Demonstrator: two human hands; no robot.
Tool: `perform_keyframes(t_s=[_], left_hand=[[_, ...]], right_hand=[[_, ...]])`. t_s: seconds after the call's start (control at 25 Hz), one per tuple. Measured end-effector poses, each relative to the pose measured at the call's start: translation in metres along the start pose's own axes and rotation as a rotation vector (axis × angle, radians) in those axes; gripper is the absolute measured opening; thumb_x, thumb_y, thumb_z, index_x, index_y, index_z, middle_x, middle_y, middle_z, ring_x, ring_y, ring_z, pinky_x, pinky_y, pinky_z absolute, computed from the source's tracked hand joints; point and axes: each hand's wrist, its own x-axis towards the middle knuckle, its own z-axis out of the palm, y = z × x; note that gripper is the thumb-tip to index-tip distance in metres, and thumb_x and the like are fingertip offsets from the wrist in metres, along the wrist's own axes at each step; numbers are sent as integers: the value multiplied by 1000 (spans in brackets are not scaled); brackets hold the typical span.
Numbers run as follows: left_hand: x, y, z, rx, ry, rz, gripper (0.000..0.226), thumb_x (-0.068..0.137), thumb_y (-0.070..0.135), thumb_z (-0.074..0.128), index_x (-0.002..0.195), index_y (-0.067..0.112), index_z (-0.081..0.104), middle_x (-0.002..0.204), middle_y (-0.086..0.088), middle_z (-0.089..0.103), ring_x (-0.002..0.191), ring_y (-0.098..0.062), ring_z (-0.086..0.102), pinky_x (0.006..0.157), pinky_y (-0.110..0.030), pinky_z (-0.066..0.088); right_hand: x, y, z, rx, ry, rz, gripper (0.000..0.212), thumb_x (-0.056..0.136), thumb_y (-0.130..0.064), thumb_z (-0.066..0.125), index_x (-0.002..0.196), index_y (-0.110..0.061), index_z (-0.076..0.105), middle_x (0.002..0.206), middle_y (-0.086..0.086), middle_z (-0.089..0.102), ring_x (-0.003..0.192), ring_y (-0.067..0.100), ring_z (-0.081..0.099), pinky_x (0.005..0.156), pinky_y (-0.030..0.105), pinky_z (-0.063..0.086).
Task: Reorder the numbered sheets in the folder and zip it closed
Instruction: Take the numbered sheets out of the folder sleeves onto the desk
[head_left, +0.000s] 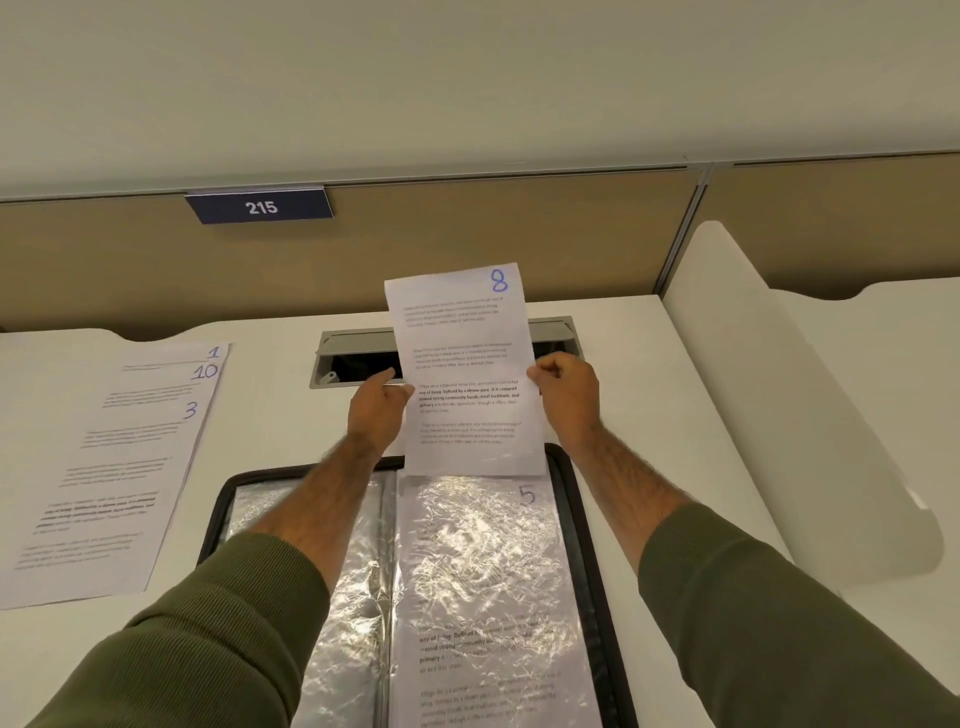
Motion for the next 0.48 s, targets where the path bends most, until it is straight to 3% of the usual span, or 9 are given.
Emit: perform_keyframes(t_s=[0.16, 0.24, 0.32, 0.36, 0.48], left_hand=[[0, 12, -10, -92, 66, 47, 37, 97, 14, 63, 134, 14, 58, 101, 3, 69, 91, -10, 64, 91, -36, 54], [-3, 20, -21, -86, 119, 87, 17, 98, 11, 61, 114, 8, 66, 92, 6, 67, 83, -7, 63, 79, -25, 57], [-6, 23, -38, -101, 161, 131, 13, 100, 11, 58, 107, 6, 68, 90, 6, 67, 80, -6, 63, 65, -13, 52], [-7, 21, -50, -124, 176, 142, 12, 100, 12, 57, 104, 7, 68, 91, 5, 67, 80, -7, 64, 67, -15, 54], [-6, 4, -98, -208, 203, 124, 11, 99, 16, 57, 94, 11, 65, 96, 1, 72, 89, -18, 70, 82, -40, 62]], right_hand=[[3, -25, 2, -8, 25, -89, 8, 92, -13, 68, 86, -10, 70, 76, -8, 65, 68, 6, 59, 62, 19, 47], [1, -37, 8, -5, 54, -128, 7, 92, -13, 68, 86, -11, 71, 76, -11, 65, 68, 4, 60, 63, 18, 48], [-5, -49, 19, 14, 59, -148, 6, 92, -13, 68, 87, -11, 71, 77, -11, 66, 68, 3, 60, 62, 18, 48], [-9, -57, 27, 23, 50, -158, 7, 92, -12, 68, 85, -12, 70, 76, -9, 66, 67, 3, 60, 63, 19, 48], [-22, -79, 60, 58, 6, -161, 10, 91, -13, 69, 81, -15, 69, 74, -5, 67, 66, 11, 61, 64, 28, 52]])
